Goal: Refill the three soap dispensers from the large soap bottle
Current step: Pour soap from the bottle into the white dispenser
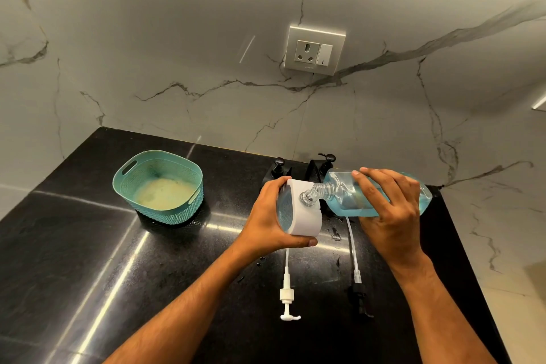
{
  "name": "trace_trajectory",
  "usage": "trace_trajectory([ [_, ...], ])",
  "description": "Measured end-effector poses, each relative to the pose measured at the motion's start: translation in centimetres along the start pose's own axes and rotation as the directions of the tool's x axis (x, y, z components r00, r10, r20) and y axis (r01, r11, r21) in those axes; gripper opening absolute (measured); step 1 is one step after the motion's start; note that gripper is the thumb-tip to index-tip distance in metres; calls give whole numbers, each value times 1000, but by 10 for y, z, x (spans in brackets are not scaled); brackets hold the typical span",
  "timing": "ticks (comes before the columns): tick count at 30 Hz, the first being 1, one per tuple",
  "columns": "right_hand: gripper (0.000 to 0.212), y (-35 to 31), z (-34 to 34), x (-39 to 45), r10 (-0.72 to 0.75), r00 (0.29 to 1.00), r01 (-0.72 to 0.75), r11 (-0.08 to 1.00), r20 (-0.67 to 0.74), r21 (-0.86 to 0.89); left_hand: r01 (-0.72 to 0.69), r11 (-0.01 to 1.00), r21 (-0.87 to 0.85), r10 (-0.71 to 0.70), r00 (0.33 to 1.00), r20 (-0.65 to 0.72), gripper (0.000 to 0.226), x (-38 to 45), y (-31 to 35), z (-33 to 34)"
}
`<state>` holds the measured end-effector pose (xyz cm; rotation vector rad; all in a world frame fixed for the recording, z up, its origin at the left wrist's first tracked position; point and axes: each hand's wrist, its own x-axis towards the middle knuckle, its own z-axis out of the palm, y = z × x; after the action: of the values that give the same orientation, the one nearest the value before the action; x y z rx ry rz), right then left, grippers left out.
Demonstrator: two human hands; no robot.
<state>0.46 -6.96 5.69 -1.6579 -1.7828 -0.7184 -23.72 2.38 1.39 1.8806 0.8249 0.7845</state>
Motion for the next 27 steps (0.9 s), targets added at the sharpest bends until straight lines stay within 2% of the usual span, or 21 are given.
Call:
trace_trajectory([
  [27,63,0,-2,1,-7,1000,7,1000,-1,-10,22,1000,8,-23,1000,5,123,-2,3,0],
])
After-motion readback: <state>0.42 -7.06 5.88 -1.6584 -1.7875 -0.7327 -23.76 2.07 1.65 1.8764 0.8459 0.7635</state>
